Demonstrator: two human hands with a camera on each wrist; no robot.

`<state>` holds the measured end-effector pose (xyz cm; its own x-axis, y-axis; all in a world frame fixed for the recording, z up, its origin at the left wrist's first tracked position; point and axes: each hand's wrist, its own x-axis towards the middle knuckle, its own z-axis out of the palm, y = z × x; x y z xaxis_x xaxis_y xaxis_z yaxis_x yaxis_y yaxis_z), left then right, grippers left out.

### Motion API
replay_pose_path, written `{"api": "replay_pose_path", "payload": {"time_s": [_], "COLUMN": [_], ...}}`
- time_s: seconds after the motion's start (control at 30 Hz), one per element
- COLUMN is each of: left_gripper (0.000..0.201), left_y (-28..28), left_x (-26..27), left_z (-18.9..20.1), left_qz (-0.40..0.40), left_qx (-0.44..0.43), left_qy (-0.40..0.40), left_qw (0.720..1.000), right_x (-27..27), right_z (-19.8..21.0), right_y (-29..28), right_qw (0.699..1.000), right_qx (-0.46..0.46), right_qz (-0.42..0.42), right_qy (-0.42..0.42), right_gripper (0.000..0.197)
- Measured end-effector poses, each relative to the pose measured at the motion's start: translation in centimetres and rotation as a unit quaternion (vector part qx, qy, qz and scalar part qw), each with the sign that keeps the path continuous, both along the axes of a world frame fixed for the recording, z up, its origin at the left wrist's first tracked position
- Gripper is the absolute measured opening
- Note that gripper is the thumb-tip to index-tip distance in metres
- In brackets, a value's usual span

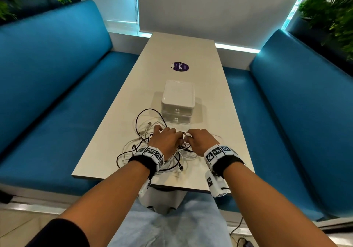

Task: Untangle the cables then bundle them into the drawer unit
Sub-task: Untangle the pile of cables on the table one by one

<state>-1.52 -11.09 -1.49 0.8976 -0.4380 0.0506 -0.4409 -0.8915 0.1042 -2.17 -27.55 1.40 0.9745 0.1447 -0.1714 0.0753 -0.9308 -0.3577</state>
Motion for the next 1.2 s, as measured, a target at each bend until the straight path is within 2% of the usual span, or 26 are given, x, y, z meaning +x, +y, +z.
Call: {"api": "replay_pose_path", "payload": {"time_s": [0.33,0.47,0.57,0.63,0.77,0.87,1.03,1.2], "left_gripper": [0.028,0.024,0.022,0.019,0.014,0.012,0.03,0.019], "left_y": [1.0,0.9,0.7,0.3,-0.2,0.0,0.4,0.4], "left_x": [0.0,-0.2,-0.1,0.1,0.3,0.2,0.2,0.1], "left_z": [0.6,0.6,0.6,0.8,0.9,0.5,0.2,0.5], "left_qz": [0.0,-0.003,-0.002,-0.012,-0.027,-0.041,-0.035,-0.009], "left_qx": [-0.01,-0.012,-0.017,-0.008,0.008,0.01,0.015,-0.008], "left_qy": [0.027,0.026,0.016,0.003,-0.015,-0.02,-0.034,-0.002], "left_qw": [1.0,1.0,1.0,1.0,0.999,0.999,0.999,1.0], "right_x": [-0.6,-1.0,-1.4,-1.5,-1.6,-1.4,-1.4,-1.1], "right_z": [0.8,0.5,0.7,0.8,0.6,0.3,0.3,1.1], "right_y": [-5.3,-5.5,-4.2,-2.7,0.2,0.7,0.1,-0.7], "right_qw": [0.995,0.992,0.99,0.991,0.993,0.996,0.995,0.994], "right_qx": [-0.048,-0.074,-0.106,-0.097,-0.084,-0.058,-0.079,-0.089], "right_qz": [-0.082,-0.099,-0.079,-0.036,0.051,0.047,0.047,0.019], "right_qy": [-0.007,-0.015,-0.059,-0.079,-0.065,-0.039,-0.049,-0.055], "right_gripper": [0.02,0.022,0.026,0.029,0.024,0.019,0.023,0.025]}}
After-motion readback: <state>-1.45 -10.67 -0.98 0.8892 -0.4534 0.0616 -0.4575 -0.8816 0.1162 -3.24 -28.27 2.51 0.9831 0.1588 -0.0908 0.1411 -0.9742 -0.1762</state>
